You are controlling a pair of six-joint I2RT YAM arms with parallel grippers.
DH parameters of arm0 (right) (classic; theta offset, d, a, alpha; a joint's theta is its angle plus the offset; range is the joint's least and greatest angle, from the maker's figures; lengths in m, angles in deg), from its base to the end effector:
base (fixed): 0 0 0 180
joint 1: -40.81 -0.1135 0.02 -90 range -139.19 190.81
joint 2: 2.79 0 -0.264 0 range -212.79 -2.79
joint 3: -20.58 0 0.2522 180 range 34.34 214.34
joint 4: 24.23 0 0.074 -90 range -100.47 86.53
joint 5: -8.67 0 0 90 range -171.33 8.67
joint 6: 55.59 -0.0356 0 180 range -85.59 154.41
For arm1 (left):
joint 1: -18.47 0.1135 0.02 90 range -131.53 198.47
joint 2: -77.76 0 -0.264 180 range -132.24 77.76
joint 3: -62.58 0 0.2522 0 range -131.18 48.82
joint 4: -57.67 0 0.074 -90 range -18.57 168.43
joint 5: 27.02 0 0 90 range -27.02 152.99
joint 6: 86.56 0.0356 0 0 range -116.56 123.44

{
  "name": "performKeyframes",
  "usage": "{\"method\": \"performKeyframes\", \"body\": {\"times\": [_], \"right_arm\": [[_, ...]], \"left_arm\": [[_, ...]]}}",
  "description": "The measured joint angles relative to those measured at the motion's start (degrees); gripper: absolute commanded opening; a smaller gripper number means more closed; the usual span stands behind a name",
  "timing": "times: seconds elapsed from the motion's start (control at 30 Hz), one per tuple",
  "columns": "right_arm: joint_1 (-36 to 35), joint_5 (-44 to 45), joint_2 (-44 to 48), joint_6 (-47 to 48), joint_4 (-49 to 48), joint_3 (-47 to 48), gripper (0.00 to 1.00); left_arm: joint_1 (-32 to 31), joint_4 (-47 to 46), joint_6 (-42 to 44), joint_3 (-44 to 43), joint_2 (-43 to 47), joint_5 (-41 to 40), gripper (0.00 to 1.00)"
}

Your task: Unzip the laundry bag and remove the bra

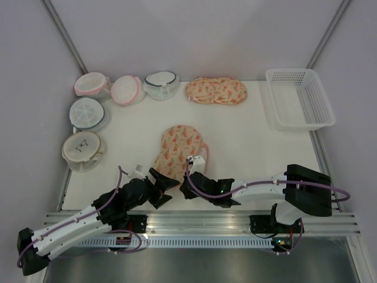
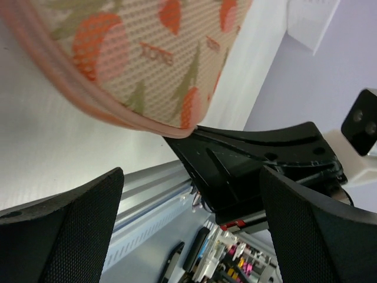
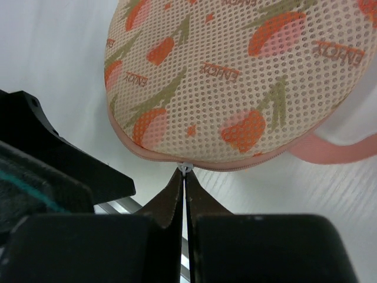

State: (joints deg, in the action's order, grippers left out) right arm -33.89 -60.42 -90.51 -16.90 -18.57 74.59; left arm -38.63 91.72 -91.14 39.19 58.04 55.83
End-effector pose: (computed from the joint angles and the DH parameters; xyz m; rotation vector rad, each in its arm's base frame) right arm 0.0920 0.2881 0.1693 -0.2716 2.3100 0.7825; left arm 0.0675 -0.0962 0.1634 -0.8721 2.2970 -1.3265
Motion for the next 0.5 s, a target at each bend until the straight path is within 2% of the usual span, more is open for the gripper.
{"method": "performKeyframes", "body": {"times": [0.33, 0.5], "right_arm": [[1.18, -3.78, 1.07, 1.31, -5.4, -2.69, 0.01], [0.37, -6.71, 2.19, 3.21, -5.62, -4.04, 0.0]], "left_arm": [[-0.04, -0.96, -9.35, 3.32, -5.33, -11.8, 1.0], [-0.04, -6.62, -12.96, 3.69, -14.03, -16.96, 1.0]]}}
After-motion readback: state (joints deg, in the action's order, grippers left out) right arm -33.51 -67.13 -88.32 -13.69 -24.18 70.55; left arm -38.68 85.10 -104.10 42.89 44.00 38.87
